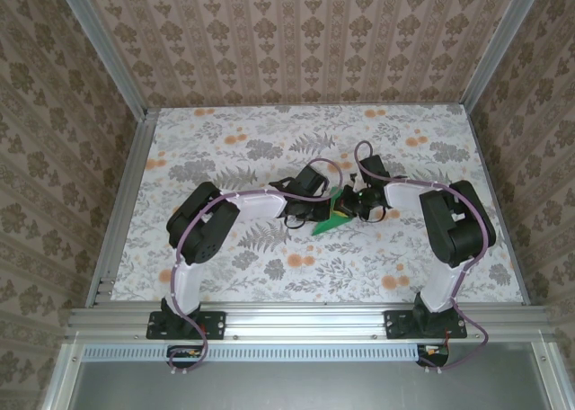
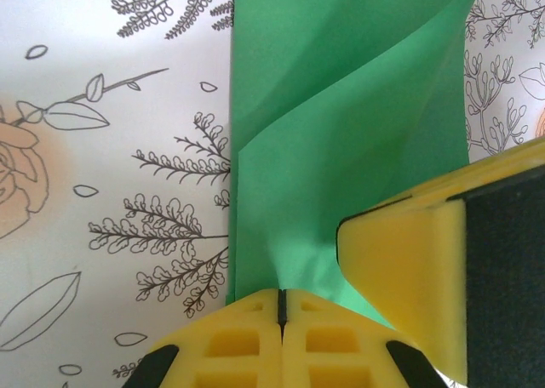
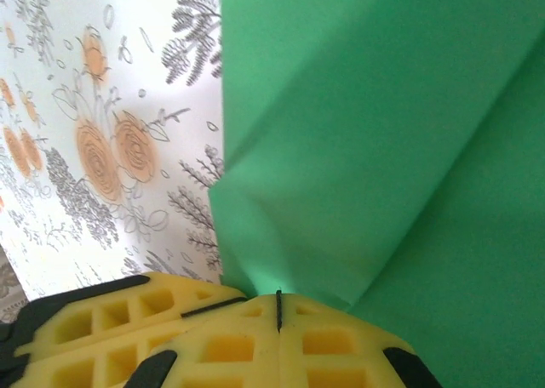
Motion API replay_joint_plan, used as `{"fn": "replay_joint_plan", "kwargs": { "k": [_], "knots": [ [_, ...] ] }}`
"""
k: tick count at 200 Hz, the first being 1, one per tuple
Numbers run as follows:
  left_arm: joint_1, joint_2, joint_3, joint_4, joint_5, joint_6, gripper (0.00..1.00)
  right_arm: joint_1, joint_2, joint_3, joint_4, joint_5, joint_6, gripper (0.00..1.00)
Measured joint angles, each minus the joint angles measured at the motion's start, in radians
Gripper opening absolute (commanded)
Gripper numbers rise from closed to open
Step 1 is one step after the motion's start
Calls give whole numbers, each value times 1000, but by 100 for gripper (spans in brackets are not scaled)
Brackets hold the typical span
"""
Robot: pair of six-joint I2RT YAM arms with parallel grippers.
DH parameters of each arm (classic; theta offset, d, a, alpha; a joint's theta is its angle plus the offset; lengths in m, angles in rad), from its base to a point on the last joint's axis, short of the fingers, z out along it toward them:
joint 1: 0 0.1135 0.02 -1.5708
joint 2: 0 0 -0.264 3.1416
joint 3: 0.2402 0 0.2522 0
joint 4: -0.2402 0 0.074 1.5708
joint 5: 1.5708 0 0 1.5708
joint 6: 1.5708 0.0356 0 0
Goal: Fold a paper plane with a square sheet of paper (pick it up from the middle)
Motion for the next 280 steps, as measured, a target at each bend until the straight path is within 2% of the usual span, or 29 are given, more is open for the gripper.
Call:
{"fn": "replay_joint_plan", "kwargs": {
  "k": [129, 280],
  "knots": [
    [0, 0, 0, 0, 3, 0, 0, -13, 38, 41, -48, 41, -27, 0],
    [0, 2, 0, 1, 8, 0, 0, -105, 87, 95, -31, 28, -26, 0]
  ]
}}
